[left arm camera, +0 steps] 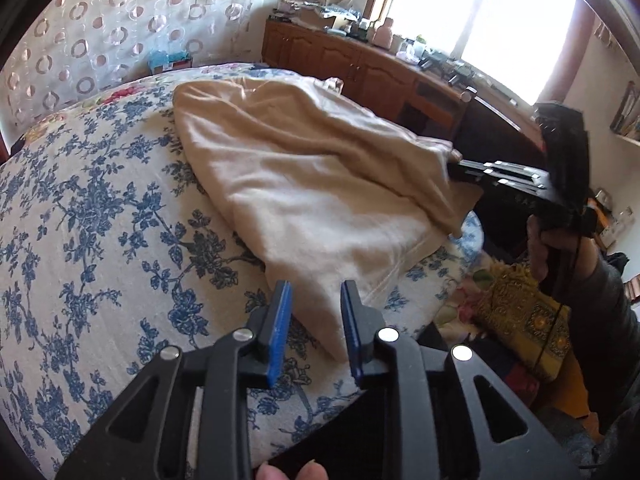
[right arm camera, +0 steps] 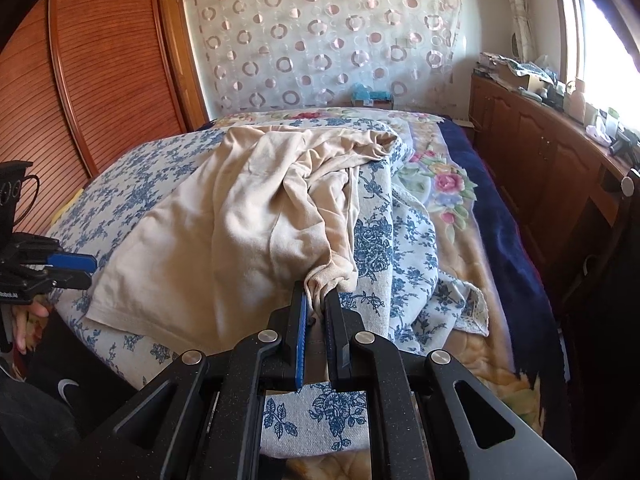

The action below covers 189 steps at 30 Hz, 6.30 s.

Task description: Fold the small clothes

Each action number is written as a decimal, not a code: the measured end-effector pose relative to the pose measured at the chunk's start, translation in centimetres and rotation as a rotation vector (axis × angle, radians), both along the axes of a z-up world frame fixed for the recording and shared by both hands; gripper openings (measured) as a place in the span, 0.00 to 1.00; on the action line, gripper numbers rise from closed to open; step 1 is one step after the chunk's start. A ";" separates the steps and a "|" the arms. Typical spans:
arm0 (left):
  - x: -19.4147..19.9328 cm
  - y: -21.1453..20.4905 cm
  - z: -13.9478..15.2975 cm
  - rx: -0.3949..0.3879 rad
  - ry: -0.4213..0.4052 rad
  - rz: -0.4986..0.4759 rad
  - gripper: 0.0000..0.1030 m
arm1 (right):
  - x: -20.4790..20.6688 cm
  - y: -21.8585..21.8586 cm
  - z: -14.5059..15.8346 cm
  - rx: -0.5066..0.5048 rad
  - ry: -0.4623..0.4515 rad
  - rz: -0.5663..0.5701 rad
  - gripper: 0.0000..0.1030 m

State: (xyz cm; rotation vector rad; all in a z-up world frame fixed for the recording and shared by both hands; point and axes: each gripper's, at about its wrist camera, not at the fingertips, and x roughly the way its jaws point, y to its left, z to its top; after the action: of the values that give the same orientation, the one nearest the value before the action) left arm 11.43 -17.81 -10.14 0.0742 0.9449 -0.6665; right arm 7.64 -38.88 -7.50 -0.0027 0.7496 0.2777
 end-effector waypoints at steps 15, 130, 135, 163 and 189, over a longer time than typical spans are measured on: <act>1.8 -1.2 -2.3 0.002 0.032 0.038 0.25 | -0.2 0.2 -0.1 0.004 0.005 0.012 0.05; 30.0 1.7 -1.3 0.060 0.101 0.032 0.36 | 24.5 -1.8 -1.0 0.113 0.173 -0.036 0.78; 29.9 0.8 -1.4 0.083 0.070 0.044 0.38 | 24.7 -1.7 -1.3 0.107 0.180 -0.025 0.78; 23.7 7.0 6.5 -0.136 -0.093 0.046 0.10 | 22.7 7.0 6.1 0.023 -0.019 0.219 0.18; 12.2 38.6 -0.4 -0.065 -0.174 0.733 0.10 | 34.7 55.1 3.2 -0.271 -0.073 0.926 0.13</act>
State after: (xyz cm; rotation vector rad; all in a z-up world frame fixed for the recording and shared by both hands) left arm 23.65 20.80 -10.58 -0.2599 0.7096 -0.0088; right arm 42.33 16.18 -4.34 -0.6255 0.6680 1.0465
